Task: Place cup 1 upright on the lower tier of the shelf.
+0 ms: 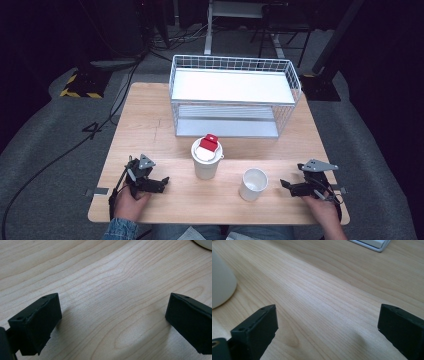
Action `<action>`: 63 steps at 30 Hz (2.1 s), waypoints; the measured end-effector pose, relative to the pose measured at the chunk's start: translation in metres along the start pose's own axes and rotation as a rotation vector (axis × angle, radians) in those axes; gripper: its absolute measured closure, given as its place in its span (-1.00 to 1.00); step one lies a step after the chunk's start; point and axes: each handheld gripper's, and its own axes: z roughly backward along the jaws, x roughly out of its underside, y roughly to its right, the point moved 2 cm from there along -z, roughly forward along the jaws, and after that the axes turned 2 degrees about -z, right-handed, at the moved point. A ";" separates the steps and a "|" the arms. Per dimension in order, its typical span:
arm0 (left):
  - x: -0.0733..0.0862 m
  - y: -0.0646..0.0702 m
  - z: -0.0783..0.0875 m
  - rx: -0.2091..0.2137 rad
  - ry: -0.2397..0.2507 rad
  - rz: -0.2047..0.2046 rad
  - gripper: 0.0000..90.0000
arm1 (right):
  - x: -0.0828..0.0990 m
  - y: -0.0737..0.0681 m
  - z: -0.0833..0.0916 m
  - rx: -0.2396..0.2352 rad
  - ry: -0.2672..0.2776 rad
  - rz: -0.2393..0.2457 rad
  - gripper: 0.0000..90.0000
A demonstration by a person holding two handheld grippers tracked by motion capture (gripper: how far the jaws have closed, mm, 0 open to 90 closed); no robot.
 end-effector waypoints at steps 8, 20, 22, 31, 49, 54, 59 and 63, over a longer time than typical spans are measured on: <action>0.000 0.001 0.000 -0.003 0.000 0.008 -0.98 | -0.005 -0.004 0.016 -0.011 0.031 0.001 -0.90; 0.000 0.001 0.000 -0.003 0.000 0.009 -0.98 | -0.012 -0.019 0.041 -0.043 0.083 0.014 -0.84; 0.000 0.001 0.000 -0.004 0.000 0.009 -0.98 | -0.012 -0.023 0.044 -0.064 0.093 0.016 -0.82; 0.000 0.001 0.000 -0.004 0.000 0.009 -0.98 | -0.021 -0.047 0.057 -0.136 0.140 0.048 -0.80; 0.000 0.001 0.000 -0.003 0.000 0.009 -0.98 | -0.029 -0.082 0.044 -0.244 0.136 0.076 -0.81; 0.000 0.001 0.000 -0.004 0.000 0.008 -0.98 | -0.030 -0.092 0.035 -0.268 0.123 0.085 -0.83; 0.000 0.001 0.000 -0.003 0.000 0.009 -0.98 | -0.030 -0.095 0.026 -0.263 0.106 0.093 -0.85; 0.000 0.001 0.000 -0.003 0.000 0.009 -0.98 | -0.029 -0.096 0.015 -0.256 0.078 0.109 -0.85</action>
